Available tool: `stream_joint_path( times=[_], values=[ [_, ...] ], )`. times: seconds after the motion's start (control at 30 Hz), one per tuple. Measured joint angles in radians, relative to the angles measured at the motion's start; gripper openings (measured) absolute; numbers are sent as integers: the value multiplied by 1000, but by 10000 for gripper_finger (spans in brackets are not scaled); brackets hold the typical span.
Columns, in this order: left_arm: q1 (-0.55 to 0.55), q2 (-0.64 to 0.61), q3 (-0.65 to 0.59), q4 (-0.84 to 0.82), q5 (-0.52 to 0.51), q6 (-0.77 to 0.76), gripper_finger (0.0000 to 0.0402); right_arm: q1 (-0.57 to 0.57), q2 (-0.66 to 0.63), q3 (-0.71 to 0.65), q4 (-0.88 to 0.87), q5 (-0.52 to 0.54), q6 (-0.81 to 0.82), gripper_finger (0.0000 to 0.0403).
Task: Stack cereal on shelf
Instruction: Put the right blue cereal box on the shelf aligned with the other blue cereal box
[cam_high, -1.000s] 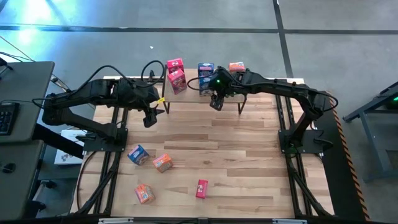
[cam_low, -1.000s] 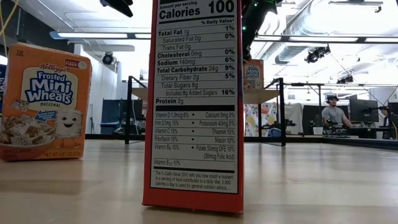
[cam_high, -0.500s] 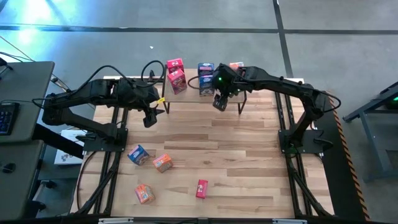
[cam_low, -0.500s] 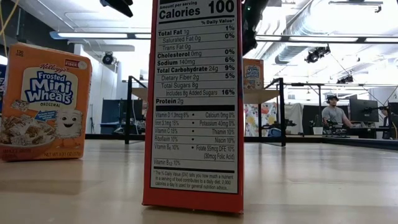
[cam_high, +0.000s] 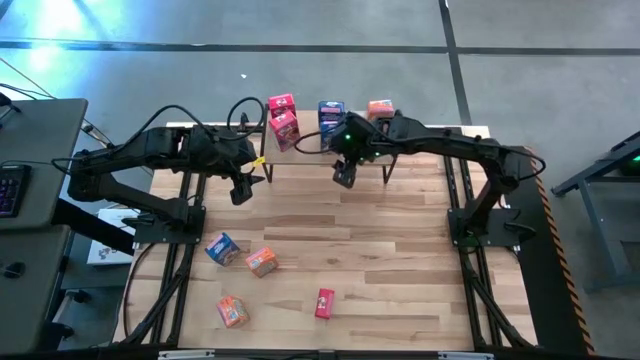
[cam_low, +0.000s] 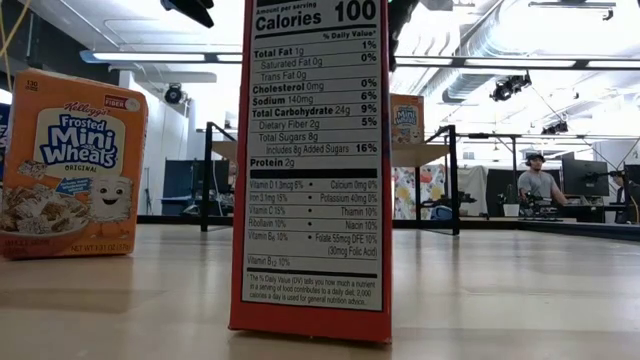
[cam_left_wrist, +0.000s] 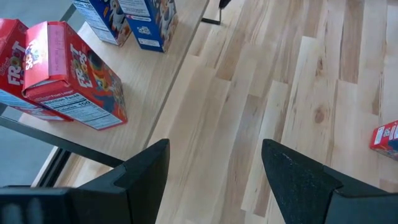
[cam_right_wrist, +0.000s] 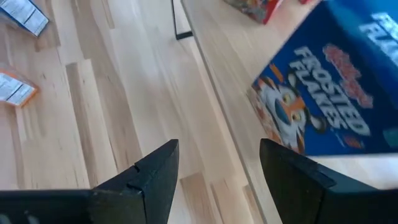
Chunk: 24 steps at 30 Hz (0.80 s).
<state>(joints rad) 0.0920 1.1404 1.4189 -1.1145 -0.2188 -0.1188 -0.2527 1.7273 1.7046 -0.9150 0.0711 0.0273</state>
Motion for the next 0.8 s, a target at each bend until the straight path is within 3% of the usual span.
stream_joint_path(
  times=[0.3, 0.8],
  values=[
    [0, 0, 0, 0, 0, 0, 246, 0, 74, -1, 25, 29, 0, 217],
    [0, 0, 0, -1, 0, 26, 246, 0, 88, -1, 86, 132, -1, 217]
  ],
)
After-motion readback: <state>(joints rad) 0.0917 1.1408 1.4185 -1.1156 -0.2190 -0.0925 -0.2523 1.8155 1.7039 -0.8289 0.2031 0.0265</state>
